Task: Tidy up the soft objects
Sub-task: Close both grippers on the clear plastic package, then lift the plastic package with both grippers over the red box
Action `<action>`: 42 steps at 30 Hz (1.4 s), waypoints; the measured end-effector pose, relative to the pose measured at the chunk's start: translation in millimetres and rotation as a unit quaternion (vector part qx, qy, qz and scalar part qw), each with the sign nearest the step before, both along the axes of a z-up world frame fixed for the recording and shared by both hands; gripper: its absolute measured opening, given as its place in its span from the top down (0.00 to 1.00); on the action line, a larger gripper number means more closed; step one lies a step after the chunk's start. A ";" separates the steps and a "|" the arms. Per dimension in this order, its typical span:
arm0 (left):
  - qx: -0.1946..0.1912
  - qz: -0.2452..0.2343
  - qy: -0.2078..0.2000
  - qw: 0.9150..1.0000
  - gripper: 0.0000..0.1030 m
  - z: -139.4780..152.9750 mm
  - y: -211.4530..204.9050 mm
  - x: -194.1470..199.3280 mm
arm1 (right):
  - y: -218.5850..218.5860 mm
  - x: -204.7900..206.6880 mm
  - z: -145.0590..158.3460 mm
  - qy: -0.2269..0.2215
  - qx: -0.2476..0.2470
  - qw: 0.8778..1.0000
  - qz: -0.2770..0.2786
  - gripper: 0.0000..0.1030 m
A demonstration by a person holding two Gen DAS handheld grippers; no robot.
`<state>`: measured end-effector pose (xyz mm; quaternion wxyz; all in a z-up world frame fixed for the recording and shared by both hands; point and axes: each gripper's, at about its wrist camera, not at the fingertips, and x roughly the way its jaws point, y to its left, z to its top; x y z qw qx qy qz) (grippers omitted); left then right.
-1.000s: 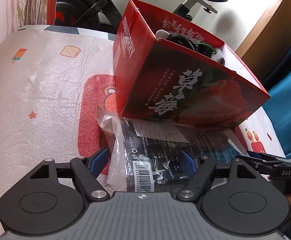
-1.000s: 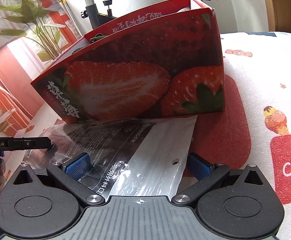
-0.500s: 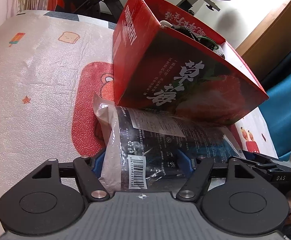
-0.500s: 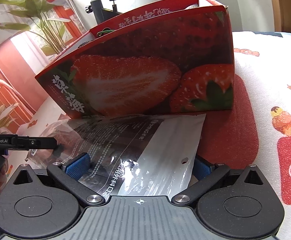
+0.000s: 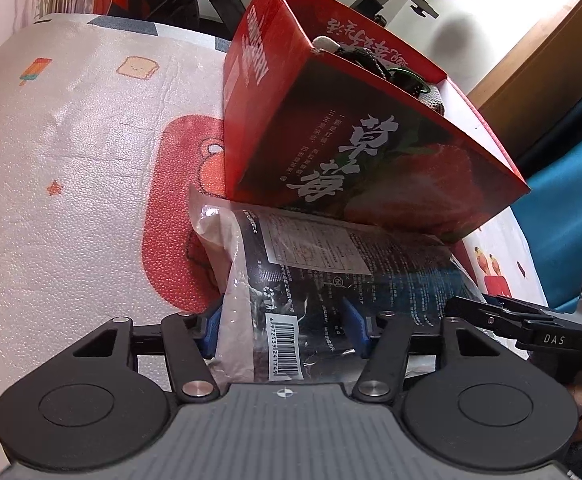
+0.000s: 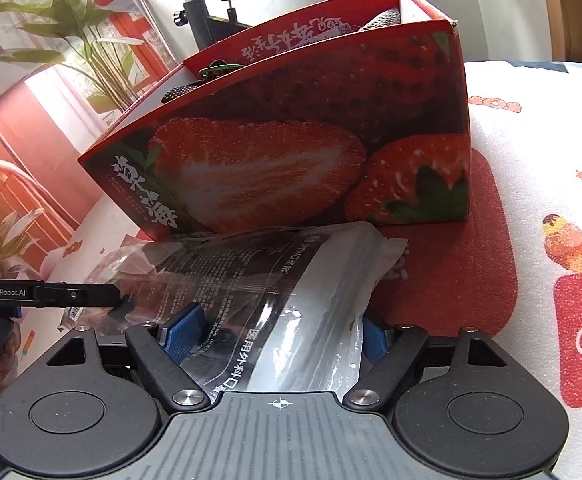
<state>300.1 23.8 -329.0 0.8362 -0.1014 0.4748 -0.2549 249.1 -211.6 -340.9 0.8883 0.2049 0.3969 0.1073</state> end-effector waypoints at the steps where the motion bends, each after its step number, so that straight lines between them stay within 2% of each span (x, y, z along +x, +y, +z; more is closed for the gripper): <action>1: 0.000 -0.004 0.001 1.000 0.41 1.6 -1.0 -2.1 | 1.0 0.3 2.1 0.002 0.000 1.000 0.002 0.28; 5: 0.008 -0.011 -0.005 1.000 0.41 9.8 -3.4 -10.2 | 5.3 -1.9 10.3 0.004 -0.010 1.000 0.007 0.29; 10: -0.014 0.001 0.008 1.000 0.44 19.7 5.2 -20.7 | 0.6 -8.2 20.4 0.018 0.005 1.000 -0.004 0.29; 15: -0.018 -0.001 0.006 1.000 0.44 30.7 9.1 -41.2 | 0.6 -19.3 36.9 0.029 0.009 1.000 0.000 0.29; 21: -0.013 -0.008 0.011 1.000 0.44 27.7 16.3 -66.6 | 6.6 -40.8 43.9 0.054 0.005 0.998 0.019 0.29; 26: -0.009 -0.008 0.008 1.000 0.44 29.0 21.8 -75.7 | 13.9 -52.4 48.7 0.050 -0.010 0.998 0.042 0.30; 30: -0.009 -0.002 -0.019 1.000 0.44 46.0 22.1 -74.9 | 16.5 -51.6 65.6 0.029 -0.024 0.997 0.061 0.33; 34: -0.013 0.002 -0.061 0.998 0.44 73.0 20.8 -72.2 | 15.4 -44.1 97.7 -0.009 -0.046 0.996 0.074 0.34; 42: -0.019 0.015 -0.159 0.987 0.44 134.9 13.3 -59.8 | 7.5 -23.9 172.3 -0.103 -0.098 0.985 0.101 0.35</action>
